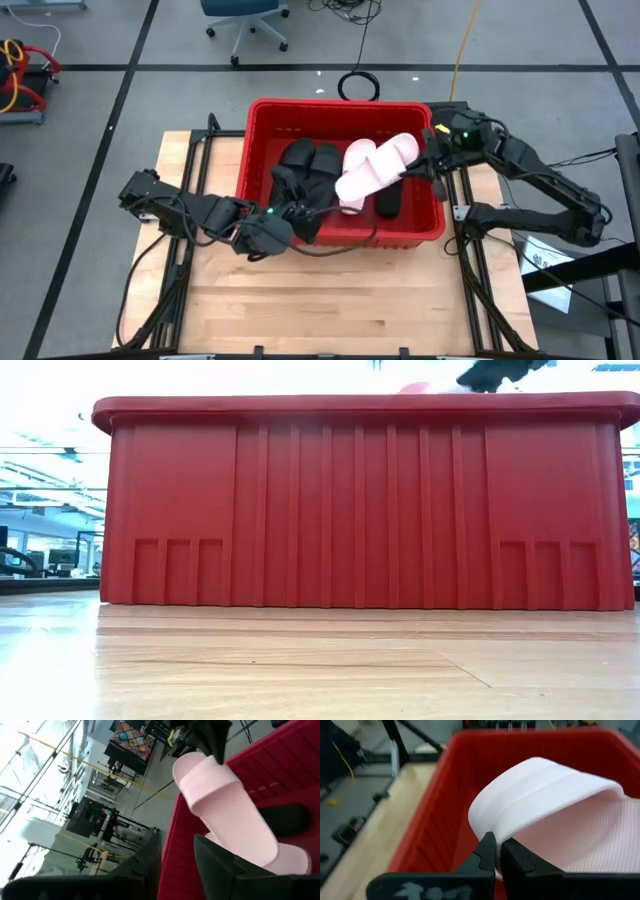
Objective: Pick and place slides into bin
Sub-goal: Put the pink slide into the red bin
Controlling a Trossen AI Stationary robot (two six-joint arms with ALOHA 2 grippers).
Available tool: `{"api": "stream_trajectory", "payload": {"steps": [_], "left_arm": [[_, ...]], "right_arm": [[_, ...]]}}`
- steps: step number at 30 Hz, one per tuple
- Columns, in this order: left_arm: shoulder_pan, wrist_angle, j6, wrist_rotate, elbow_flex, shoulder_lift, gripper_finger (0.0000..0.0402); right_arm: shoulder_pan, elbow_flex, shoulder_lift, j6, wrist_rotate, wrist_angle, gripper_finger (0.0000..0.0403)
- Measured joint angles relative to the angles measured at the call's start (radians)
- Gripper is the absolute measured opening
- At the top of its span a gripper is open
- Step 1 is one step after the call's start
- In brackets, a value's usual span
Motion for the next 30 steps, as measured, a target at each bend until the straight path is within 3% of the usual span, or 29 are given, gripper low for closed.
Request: {"api": "stream_trajectory", "payload": {"steps": [12,24,30], "left_arm": [[0.04,-0.001,-0.138,0.042,0.0,0.0,0.0124],[0.068,-0.002,-0.177,0.073,0.0,-0.001,0.0124],[0.068,-0.002,-0.178,0.074,0.0,-0.001,0.0124]], "right_arm": [[-0.028,0.0,0.037,-0.281,0.021,-0.457,0.0],[-0.028,0.0,0.196,-0.508,0.218,-0.442,0.0],[-0.03,0.002,0.255,-0.645,0.245,-0.437,0.0]]}}
